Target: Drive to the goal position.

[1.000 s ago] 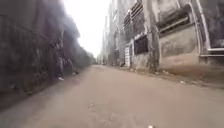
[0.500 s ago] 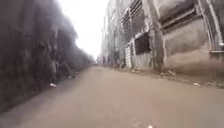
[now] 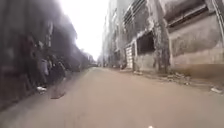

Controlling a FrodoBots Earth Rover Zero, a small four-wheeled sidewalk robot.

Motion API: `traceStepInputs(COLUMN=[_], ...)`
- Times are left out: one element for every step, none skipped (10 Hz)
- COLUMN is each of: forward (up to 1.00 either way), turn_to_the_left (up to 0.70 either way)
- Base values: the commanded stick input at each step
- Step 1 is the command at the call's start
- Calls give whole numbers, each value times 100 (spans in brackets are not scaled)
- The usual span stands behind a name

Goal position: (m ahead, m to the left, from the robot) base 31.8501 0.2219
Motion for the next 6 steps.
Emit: traceStepInputs(forward=[100, 100, 100, 100, 100, 100], turn_to_the_left=[0, 0, 0, 0, 0, 0])
